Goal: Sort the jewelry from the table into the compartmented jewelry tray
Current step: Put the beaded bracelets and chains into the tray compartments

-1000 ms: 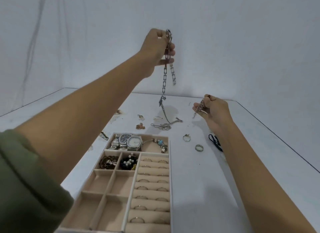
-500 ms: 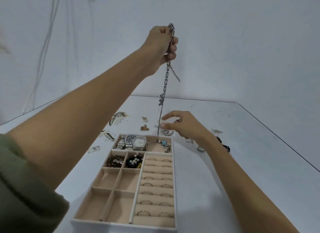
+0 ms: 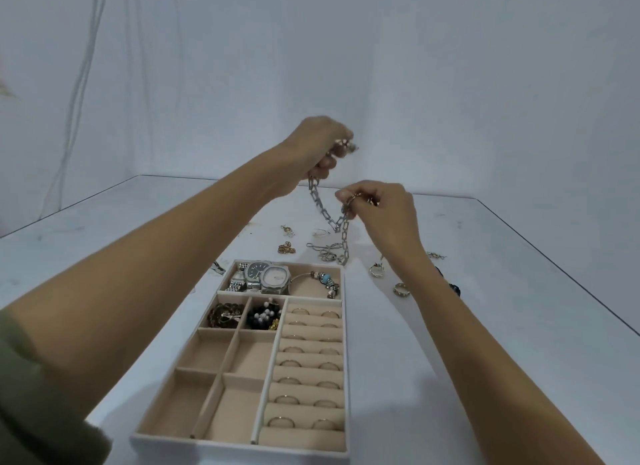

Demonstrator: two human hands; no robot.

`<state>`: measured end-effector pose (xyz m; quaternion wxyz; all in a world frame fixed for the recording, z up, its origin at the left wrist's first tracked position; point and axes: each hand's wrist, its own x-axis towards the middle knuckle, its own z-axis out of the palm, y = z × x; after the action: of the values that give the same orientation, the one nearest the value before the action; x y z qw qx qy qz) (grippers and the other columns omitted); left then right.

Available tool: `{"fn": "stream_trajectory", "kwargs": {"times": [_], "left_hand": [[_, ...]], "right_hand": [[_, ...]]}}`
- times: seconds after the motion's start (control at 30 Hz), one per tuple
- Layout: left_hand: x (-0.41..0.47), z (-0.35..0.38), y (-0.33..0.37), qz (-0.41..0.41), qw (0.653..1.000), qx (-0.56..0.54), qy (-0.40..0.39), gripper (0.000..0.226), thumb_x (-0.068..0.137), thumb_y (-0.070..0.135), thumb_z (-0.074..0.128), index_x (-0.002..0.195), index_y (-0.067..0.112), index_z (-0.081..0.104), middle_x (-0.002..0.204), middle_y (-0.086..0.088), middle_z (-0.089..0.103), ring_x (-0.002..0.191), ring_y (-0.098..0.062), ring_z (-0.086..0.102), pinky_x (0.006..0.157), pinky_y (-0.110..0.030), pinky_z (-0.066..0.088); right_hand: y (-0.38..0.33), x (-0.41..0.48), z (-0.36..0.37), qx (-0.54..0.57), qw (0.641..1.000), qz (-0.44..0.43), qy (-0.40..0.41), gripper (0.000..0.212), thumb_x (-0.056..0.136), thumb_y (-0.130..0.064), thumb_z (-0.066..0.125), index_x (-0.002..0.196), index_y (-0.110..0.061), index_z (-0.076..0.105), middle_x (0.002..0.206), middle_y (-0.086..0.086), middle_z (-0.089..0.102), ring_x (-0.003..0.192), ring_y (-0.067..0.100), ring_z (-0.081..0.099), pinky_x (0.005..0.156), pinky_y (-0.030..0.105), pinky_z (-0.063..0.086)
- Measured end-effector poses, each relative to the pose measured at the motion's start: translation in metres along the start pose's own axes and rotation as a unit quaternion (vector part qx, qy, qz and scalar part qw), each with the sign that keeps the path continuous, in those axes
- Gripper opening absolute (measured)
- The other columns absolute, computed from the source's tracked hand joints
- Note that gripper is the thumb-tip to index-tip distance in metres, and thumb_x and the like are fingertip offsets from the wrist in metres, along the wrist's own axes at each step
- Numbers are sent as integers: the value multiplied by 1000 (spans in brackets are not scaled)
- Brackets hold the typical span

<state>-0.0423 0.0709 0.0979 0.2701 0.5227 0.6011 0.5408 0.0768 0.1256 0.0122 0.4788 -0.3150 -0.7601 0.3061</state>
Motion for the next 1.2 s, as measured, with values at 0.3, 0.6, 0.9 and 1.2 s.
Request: {"fn": "stream_trajectory", "kwargs": {"times": [0.3, 0.6, 0.9, 1.2], "left_hand": [[-4, 16, -54, -36, 985, 70, -154, 31, 95, 31, 43, 108, 10, 62, 95, 5, 57, 62, -10, 39, 55, -20, 31], [-2, 9, -56, 13, 991, 46, -123, 25, 101, 21, 39, 80, 15, 51, 70, 1, 58, 53, -6, 39, 50, -18, 28], [-17, -18, -12, 148, 972, 170, -73, 25, 98, 27, 47, 85, 12, 62, 75, 4, 61, 54, 3, 45, 53, -6, 34], [-53, -35, -18, 132, 967, 188, -113, 26, 95, 26, 53, 89, 8, 70, 72, 7, 63, 59, 4, 52, 57, -4, 36]], "right_hand": [[-2, 5, -20, 63, 996, -50, 26, 15, 83, -16, 68, 89, -28, 74, 83, -12, 72, 84, 3, 66, 74, 17, 49], [4, 6, -25, 117, 993, 14, 8, 20, 80, -7, 69, 97, -17, 73, 60, -16, 62, 62, -1, 58, 61, 9, 42], [16, 0, -25, 90, 965, 220, -115, 20, 83, -5, 66, 103, -2, 66, 75, 6, 57, 53, 13, 43, 51, 21, 37], [8, 2, -21, 86, 968, 200, -125, 20, 85, -8, 64, 104, -5, 66, 74, 5, 58, 55, 12, 42, 53, 21, 36]]}}
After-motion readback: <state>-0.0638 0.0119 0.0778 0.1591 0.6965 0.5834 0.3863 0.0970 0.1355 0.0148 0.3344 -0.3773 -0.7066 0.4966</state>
